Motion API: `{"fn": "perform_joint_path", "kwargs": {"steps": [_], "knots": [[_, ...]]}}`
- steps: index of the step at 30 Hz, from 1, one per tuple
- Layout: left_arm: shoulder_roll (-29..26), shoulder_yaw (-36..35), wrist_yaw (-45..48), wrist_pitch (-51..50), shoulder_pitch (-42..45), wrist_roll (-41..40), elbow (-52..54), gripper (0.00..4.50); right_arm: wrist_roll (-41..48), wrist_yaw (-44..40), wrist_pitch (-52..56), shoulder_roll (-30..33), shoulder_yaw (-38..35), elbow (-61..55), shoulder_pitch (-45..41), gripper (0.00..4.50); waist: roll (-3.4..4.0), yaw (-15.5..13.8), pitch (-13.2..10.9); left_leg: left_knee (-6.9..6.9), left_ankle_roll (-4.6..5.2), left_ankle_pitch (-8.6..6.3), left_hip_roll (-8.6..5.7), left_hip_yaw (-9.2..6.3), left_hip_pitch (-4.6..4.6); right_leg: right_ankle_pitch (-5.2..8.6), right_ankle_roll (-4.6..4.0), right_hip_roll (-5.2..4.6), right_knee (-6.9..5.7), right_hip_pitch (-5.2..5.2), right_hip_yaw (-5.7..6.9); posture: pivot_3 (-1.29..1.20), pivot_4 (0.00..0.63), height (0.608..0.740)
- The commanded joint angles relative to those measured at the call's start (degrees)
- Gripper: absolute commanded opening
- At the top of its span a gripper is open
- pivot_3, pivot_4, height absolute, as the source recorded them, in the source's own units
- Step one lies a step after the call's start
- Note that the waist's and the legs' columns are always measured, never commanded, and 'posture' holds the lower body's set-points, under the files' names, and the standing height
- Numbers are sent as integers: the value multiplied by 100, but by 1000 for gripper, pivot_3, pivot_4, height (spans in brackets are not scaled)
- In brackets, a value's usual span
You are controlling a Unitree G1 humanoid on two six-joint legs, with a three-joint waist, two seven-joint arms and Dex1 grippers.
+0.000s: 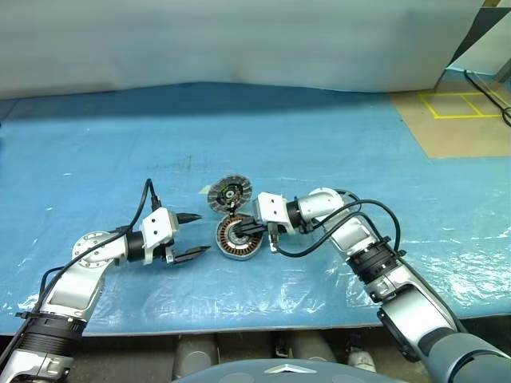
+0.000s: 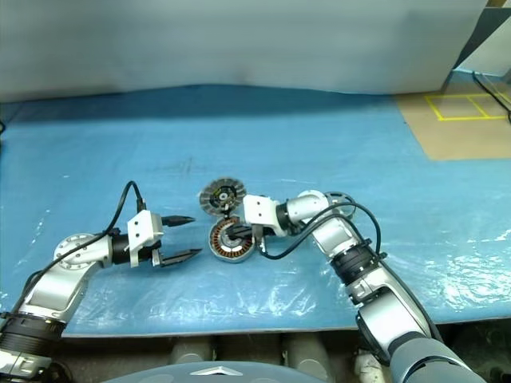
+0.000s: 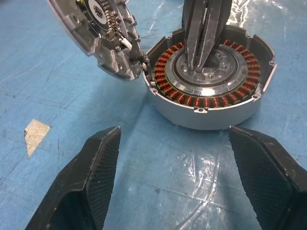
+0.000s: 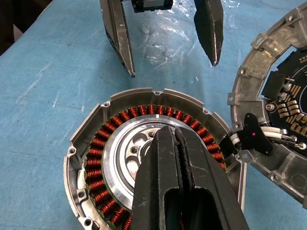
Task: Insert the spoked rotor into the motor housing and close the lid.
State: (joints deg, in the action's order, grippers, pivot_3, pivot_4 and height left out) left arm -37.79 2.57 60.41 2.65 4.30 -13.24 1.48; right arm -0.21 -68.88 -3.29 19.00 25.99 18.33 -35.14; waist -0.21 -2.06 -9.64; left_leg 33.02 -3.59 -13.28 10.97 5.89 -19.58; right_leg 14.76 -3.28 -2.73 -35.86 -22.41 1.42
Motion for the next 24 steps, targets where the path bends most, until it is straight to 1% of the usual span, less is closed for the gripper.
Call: {"fn": "perform_joint_path", "kwargs": {"steps": [1, 15, 24], "knots": [[-45, -81, -13, 46, -13, -66, 182, 3732, -215, 9, -99, -30, 182, 223, 33, 44, 0, 9, 0, 0, 0, 0, 0, 0, 2, 0, 0, 0, 0, 1, 0, 0, 150, 740], [-45, -82, 3, 95, 20, -44, 71, 3732, -334, -76, -57, 282, 245, 42, 314, 44, 1, -7, 1, 0, 0, 0, 1, 0, 7, -3, -6, 0, 2, 5, 0, 0, 150, 740], [-32, -75, -14, 93, 33, -34, 65, 3732, -468, 22, 81, 504, 388, -210, 419, 44, 3, -29, 3, -1, -12, -8, 2, 0, 37, -2, -7, -2, 7, 34, -1, 0, 150, 740]]}}
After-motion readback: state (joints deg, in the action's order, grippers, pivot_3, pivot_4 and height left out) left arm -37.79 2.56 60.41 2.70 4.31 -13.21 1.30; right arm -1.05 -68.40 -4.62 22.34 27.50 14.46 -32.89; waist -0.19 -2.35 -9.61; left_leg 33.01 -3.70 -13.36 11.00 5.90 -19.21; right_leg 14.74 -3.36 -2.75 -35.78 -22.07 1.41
